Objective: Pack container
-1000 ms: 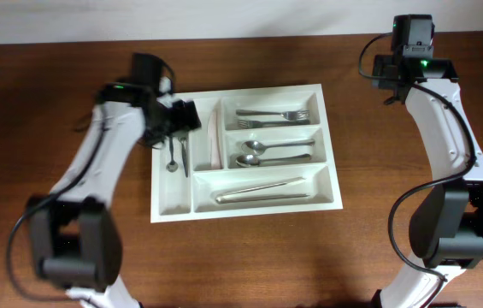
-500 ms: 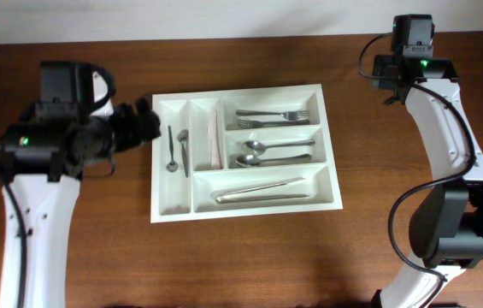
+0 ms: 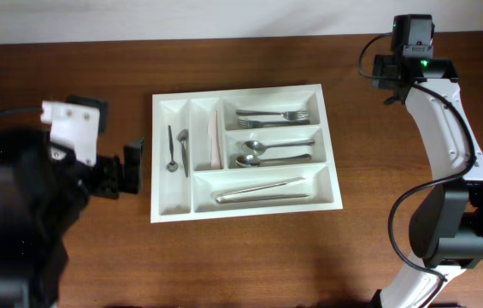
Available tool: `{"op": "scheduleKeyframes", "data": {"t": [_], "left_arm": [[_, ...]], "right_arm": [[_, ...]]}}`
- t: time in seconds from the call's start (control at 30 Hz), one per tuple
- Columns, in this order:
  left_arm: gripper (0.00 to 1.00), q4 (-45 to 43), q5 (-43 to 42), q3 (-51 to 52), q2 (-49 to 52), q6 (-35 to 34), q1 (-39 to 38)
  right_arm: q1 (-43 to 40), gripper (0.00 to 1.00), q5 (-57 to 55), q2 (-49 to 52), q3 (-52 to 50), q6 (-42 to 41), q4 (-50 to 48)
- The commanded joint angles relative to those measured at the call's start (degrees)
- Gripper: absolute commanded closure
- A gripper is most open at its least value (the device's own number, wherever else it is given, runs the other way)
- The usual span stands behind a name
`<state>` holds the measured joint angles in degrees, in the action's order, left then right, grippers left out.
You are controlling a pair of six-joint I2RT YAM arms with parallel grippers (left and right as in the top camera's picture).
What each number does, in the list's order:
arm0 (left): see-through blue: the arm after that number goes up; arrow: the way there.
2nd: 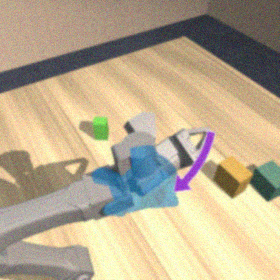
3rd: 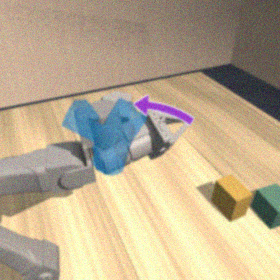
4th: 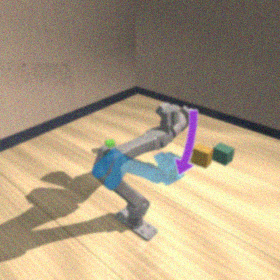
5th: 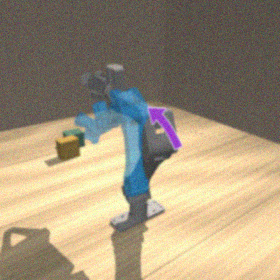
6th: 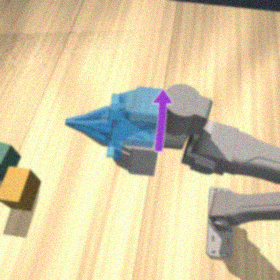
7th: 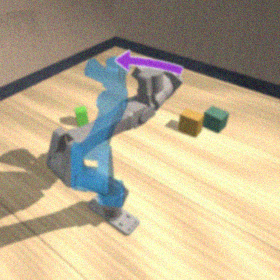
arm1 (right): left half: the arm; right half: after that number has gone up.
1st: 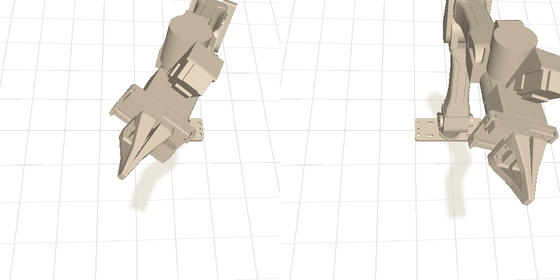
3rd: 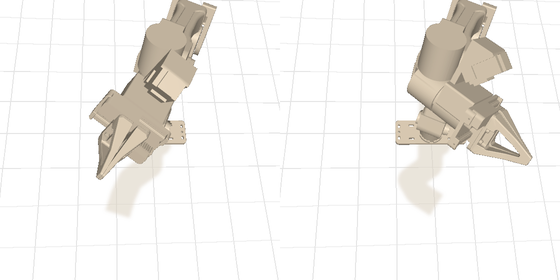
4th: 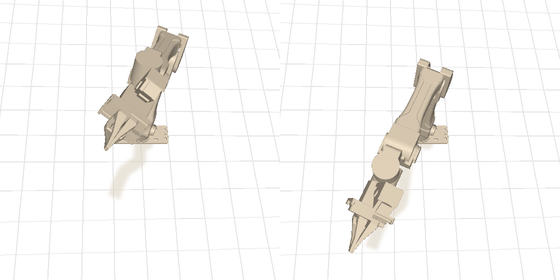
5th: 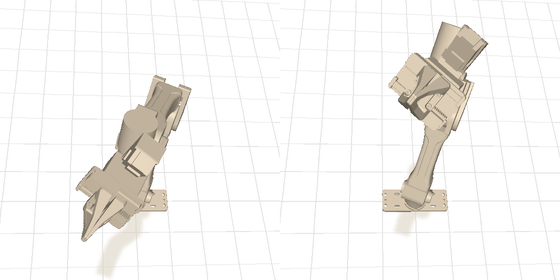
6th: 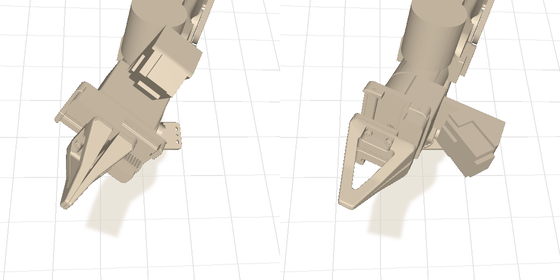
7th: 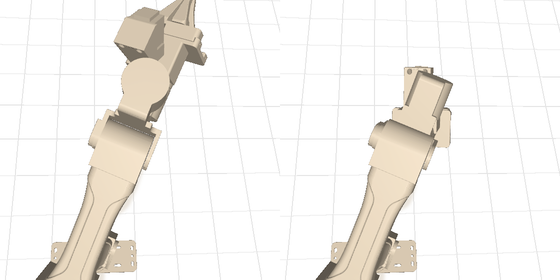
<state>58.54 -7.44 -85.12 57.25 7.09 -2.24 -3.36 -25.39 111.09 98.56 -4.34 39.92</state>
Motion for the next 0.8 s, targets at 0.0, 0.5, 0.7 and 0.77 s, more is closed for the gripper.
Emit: {"op": "scheduleKeyframes", "data": {"t": [0.0,0.5,0.7,0.77], "left_arm": [[0.01,-9.5,-4.9,14.5,-10.8,6.3,-0.4],[0.01,-32.0,-9.5,61.4,-45.4,6.3,-0.4],[0.01,-32.0,-9.3,68.6,-52.4,6.3,-0.4],[0.01,-32.0,-6.3,70.3,-54.7,2.4,-0.4]], "right_arm": [[-0.5,0.01,-0.3,-0.3,0.3,-0.5,0.0],[-0.5,0.01,-0.3,-0.3,0.3,-0.5,0.0],[-0.5,0.01,-0.3,-0.3,0.3,-0.5,0.0],[-0.5,0.01,-0.3,-0.3,0.3,-0.5,0.0]]}}
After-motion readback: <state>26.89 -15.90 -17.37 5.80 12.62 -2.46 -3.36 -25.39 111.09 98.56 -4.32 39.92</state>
